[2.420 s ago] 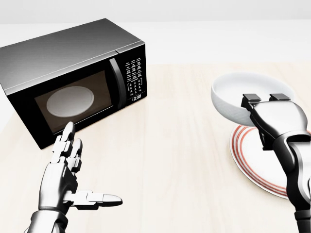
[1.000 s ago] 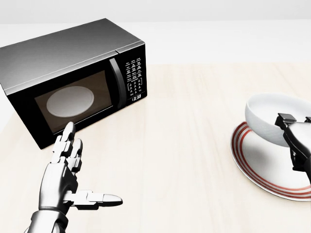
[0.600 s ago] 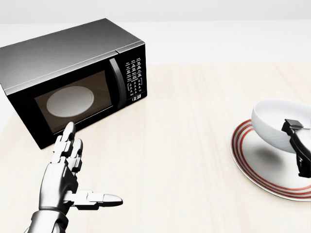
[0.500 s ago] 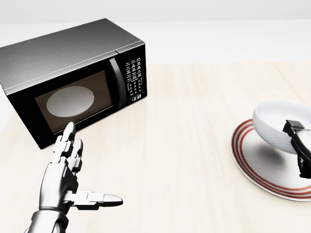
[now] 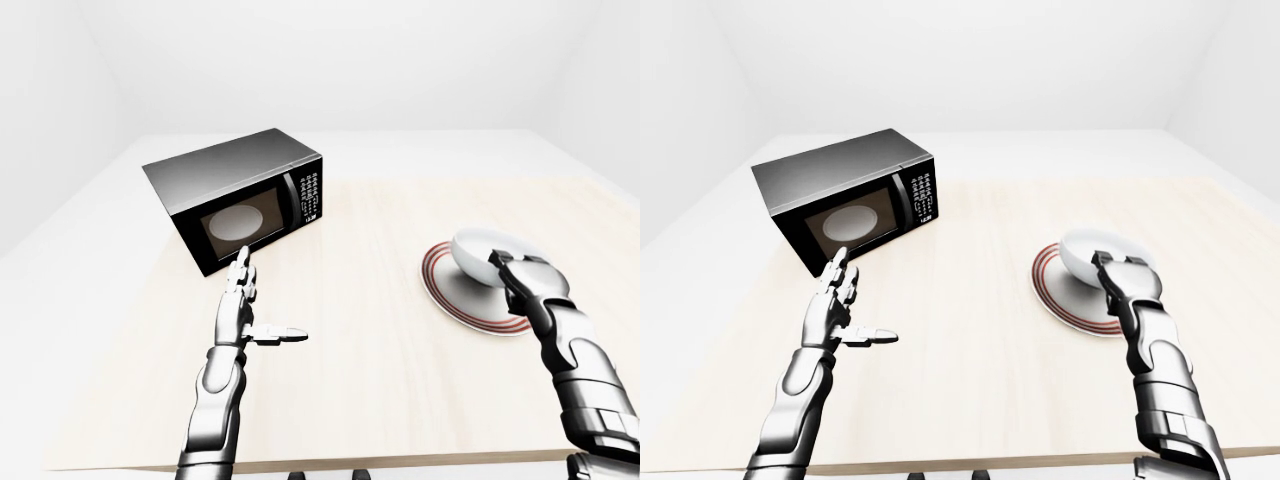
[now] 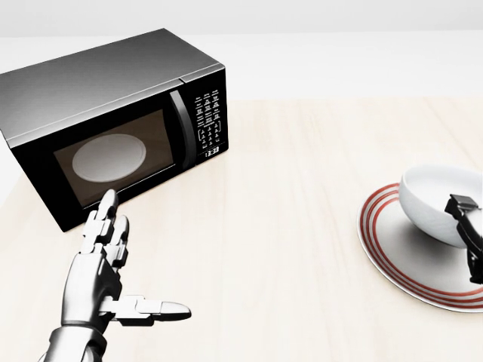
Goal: Pick up the white bowl and put it on the plate.
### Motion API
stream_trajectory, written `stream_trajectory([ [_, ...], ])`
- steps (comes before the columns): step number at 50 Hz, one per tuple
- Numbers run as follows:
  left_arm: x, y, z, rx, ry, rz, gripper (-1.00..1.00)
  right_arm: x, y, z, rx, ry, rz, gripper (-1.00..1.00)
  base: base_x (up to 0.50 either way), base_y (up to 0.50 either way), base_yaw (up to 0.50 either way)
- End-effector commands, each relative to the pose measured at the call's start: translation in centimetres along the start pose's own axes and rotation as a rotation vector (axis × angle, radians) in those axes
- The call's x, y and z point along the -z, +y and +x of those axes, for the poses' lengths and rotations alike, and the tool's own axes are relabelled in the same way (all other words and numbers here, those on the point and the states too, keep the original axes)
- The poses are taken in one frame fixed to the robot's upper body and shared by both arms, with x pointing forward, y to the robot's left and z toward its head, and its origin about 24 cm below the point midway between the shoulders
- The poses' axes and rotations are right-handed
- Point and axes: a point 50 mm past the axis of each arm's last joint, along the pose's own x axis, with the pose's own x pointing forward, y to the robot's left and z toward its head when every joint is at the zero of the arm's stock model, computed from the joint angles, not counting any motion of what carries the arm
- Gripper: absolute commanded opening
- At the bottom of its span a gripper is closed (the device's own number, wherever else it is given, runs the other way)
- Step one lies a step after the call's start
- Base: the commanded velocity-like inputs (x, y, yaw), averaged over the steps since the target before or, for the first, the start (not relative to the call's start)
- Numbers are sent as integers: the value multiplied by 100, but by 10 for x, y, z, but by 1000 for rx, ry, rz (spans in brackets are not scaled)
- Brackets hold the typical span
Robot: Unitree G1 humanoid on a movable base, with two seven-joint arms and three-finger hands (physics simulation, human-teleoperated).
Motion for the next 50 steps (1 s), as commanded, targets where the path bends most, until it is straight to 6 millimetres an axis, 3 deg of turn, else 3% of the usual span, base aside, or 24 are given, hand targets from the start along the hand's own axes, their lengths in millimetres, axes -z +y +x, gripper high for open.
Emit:
stream_trajectory([
  [1,0,0,0,0,0,0,100,3,0,1,29,-2,106,-100,0,0,0],
  [26,-1,0,-1,1,0,-2,100,3,5,1,14,3,108,-99,0,0,0],
  [28,-1,0,-1,1,0,-3,100,3,4,1,13,4,108,-19,0,0,0],
  [29,-1,0,-1,1,0,-3,100,3,2,0,18,5,107,99,0,0,0],
  [35,-1,0,-1,1,1,-3,100,3,-6,-1,27,9,111,100,0,0,0],
  [40,-1,0,-1,1,1,-3,100,-1,-27,-4,65,-8,119,100,0,0,0],
  [44,-1,0,-1,1,1,-4,100,-8,-58,-11,118,-34,134,100,0,0,0],
  [50,-1,0,-1,1,0,-5,100,-18,-124,-31,231,-85,168,100,0,0,0],
])
